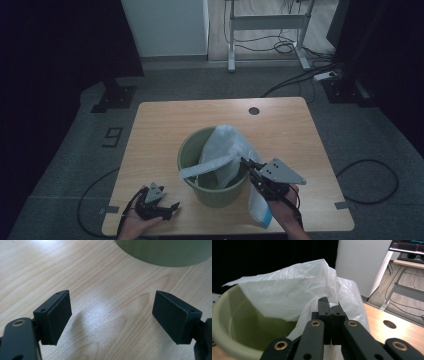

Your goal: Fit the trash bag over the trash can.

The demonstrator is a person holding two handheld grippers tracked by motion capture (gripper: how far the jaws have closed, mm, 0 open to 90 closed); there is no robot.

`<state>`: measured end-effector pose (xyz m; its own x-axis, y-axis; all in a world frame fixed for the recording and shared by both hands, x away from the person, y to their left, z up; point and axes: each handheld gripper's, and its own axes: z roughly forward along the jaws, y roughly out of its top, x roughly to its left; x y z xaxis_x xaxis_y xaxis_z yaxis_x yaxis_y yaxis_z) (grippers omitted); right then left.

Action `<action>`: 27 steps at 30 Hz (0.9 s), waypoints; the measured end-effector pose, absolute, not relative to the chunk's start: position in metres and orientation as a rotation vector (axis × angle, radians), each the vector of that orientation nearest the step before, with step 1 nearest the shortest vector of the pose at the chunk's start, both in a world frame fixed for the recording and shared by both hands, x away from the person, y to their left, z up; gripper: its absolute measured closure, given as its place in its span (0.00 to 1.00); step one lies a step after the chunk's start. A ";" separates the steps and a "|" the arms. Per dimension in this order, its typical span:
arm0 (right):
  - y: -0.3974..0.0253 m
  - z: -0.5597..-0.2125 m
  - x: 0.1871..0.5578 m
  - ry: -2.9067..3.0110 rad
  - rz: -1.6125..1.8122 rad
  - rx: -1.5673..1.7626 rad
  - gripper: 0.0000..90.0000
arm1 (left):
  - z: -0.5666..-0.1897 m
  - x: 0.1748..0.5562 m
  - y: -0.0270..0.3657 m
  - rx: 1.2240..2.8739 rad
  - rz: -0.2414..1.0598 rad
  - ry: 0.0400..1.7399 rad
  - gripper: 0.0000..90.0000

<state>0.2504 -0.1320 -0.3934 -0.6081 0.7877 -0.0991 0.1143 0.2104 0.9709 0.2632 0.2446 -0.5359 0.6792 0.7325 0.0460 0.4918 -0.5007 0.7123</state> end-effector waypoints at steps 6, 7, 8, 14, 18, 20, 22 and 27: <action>-0.134 -0.399 0.251 1.889 1.437 0.852 0.99 | -0.514 0.254 0.244 2.101 0.490 0.910 0.20; -0.134 -0.399 0.252 1.889 1.438 0.852 0.99 | -0.505 0.248 0.246 2.073 0.497 0.903 0.21; -0.134 -0.399 0.252 1.889 1.438 0.852 0.99 | -0.505 0.248 0.246 2.073 0.497 0.903 0.23; -0.133 -0.396 0.253 1.883 1.442 0.833 0.99 | -0.472 0.231 0.253 1.961 0.501 0.882 0.26; -0.133 -0.396 0.252 1.890 1.449 0.835 0.96 | -0.462 0.227 0.255 1.901 0.474 0.872 0.27; -0.131 -0.396 0.251 1.898 1.450 0.828 0.96 | -0.462 0.228 0.254 1.899 0.473 0.873 0.27; -0.128 -0.398 0.249 1.914 1.439 0.812 0.97 | -0.465 0.228 0.253 1.909 0.470 0.872 0.27; -0.126 -0.404 0.248 1.939 1.452 0.807 0.94 | -0.471 0.231 0.252 1.928 0.459 0.875 0.27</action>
